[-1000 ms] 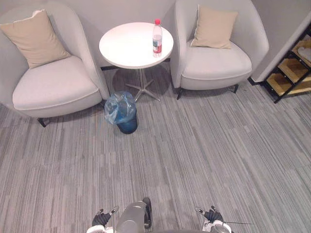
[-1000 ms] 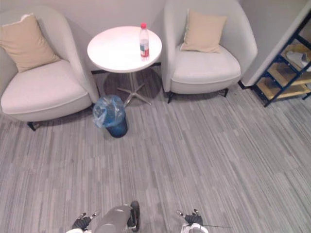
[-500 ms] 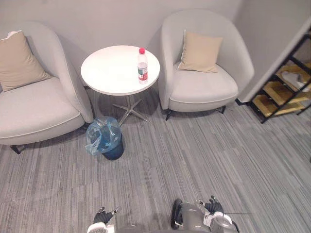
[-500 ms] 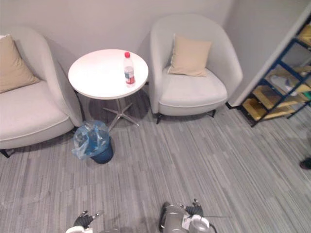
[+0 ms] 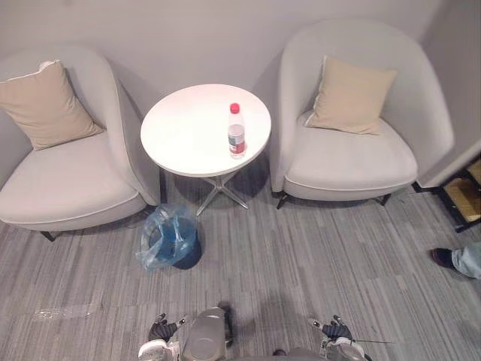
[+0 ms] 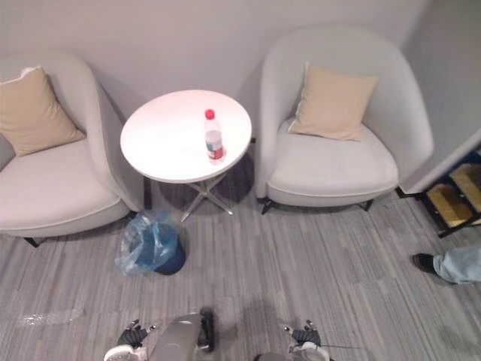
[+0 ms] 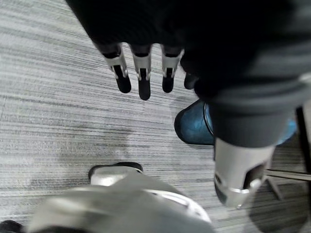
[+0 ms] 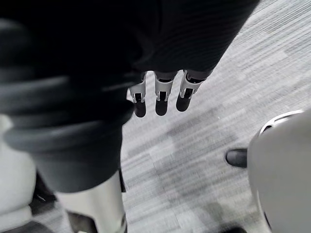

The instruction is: Gather rubbish on tea table into small bin, then transfer packed bag to large trash can.

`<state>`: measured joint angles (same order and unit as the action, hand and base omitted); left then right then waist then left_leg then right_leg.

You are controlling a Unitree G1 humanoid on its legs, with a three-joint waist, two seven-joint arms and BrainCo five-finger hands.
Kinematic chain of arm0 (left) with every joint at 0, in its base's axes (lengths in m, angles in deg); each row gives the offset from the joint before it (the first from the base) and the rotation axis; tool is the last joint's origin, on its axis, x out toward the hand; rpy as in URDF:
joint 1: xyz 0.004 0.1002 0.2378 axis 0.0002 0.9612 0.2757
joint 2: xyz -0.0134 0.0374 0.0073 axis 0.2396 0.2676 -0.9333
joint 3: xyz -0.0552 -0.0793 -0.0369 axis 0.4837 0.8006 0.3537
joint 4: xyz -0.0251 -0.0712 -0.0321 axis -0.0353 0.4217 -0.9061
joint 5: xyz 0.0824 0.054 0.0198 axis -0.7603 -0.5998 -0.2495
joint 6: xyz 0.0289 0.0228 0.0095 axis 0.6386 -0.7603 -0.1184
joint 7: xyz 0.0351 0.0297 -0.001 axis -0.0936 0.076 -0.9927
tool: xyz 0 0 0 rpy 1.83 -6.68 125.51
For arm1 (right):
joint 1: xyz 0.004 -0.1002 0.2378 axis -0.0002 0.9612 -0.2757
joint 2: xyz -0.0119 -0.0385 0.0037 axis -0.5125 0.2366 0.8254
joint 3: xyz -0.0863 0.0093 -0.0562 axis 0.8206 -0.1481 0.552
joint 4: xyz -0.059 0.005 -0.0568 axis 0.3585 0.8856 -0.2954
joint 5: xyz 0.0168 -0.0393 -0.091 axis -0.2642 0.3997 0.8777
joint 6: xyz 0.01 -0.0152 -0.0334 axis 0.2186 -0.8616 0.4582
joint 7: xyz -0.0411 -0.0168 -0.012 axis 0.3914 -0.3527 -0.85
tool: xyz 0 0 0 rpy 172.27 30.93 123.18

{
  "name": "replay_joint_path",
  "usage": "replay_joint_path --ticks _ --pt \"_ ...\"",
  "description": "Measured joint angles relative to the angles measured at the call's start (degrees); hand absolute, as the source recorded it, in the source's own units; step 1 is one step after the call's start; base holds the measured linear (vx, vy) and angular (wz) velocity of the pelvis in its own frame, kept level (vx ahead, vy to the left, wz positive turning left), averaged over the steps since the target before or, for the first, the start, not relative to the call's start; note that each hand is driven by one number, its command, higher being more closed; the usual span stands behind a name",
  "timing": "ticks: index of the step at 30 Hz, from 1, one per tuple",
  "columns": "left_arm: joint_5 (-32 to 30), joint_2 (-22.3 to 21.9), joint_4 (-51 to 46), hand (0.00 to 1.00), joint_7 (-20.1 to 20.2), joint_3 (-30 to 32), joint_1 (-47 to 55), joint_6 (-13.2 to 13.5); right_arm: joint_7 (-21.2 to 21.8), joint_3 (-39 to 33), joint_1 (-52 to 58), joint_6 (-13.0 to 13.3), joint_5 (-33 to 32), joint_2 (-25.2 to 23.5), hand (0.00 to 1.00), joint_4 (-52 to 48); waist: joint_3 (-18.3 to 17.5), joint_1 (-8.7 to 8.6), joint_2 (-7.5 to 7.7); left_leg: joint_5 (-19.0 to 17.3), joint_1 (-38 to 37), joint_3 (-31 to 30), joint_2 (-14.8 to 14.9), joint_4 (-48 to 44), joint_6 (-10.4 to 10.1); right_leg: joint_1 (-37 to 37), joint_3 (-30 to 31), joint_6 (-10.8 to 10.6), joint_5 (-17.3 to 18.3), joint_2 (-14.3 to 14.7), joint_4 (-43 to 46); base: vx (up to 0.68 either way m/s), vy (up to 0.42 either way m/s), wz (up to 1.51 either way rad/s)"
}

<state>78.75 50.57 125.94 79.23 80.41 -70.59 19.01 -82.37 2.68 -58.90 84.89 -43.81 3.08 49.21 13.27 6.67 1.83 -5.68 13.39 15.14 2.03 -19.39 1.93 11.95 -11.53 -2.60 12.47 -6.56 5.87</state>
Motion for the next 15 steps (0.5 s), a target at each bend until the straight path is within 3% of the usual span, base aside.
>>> replay_joint_path --ticks 1,3,5,6,8,11,13,15 --pt "0.0 0.2 0.5 0.00 0.0 0.1 -0.1 0.0 0.2 -0.1 -0.2 0.0 0.2 -0.2 0.00 0.2 0.2 0.04 0.40 -1.2 0.2 0.2 -0.2 -2.0 0.5 -0.4 1.5 -0.3 0.0 -0.6 2.4 0.38 0.215 0.07" --pt "0.0 0.4 1.6 0.00 0.0 -0.1 -0.1 -0.1 0.4 -0.3 0.0 -0.1 1.1 -0.1 0.00 0.4 0.1 0.01 0.41 -3.0 -2.5 0.1 -0.7 -2.0 1.0 -4.5 3.5 -1.2 -0.4 -1.5 15.5 0.35 0.191 0.07" --pt "0.0 1.4 1.9 0.00 0.0 -2.0 -0.1 -0.2 0.6 -0.3 0.3 0.0 2.1 0.1 0.00 0.0 0.0 -0.70 0.74 -4.8 -8.1 -2.0 -2.6 2.1 1.4 -11.0 4.8 -7.4 -3.4 -3.7 33.4 0.38 0.158 0.37" --pt "0.0 2.2 2.3 0.00 0.1 -3.1 -0.3 -0.2 1.0 -0.6 1.3 0.0 2.0 0.2 0.00 -0.6 0.2 -1.13 1.08 -5.1 -13.8 -4.0 -4.6 5.9 1.6 -15.4 3.9 -6.5 -0.4 -5.9 45.6 0.40 0.117 0.58" --pt "0.0 2.3 2.4 0.00 0.1 -3.0 -0.2 -0.2 1.3 -0.6 2.3 0.1 2.1 0.3 0.00 -1.9 0.1 -1.48 1.36 -5.1 -17.4 -5.5 -5.3 8.4 1.6 -18.0 2.2 -5.4 1.7 -6.8 47.8 0.26 0.038 0.60" --pt "0.0 2.1 2.5 0.00 0.0 -2.8 -0.4 -0.2 1.7 -0.7 2.2 0.7 2.1 0.1 0.00 -3.6 0.2 -2.45 1.13 -5.6 -20.9 -9.1 -5.2 10.9 1.3 -23.2 0.7 -3.3 3.8 -5.8 40.0 0.28 -0.032 0.69" --pt "0.0 1.4 2.1 0.00 -0.1 -1.4 -0.4 -0.2 1.8 -1.2 1.8 0.7 2.0 0.0 0.00 -4.2 0.2 -3.20 0.71 -6.3 -21.8 -11.1 -4.1 10.3 0.6 -25.8 4.0 -2.5 3.2 -2.3 31.4 0.38 -0.124 0.61" --pt "0.0 0.8 1.9 0.00 0.0 -0.4 -0.3 -0.2 1.9 -1.3 1.8 0.9 1.9 -0.1 0.00 -4.3 0.3 -3.22 0.06 -7.2 -22.8 -13.4 -2.7 10.0 -0.8 -25.8 8.5 -1.4 -0.1 1.8 21.7 0.30 -0.171 0.64"
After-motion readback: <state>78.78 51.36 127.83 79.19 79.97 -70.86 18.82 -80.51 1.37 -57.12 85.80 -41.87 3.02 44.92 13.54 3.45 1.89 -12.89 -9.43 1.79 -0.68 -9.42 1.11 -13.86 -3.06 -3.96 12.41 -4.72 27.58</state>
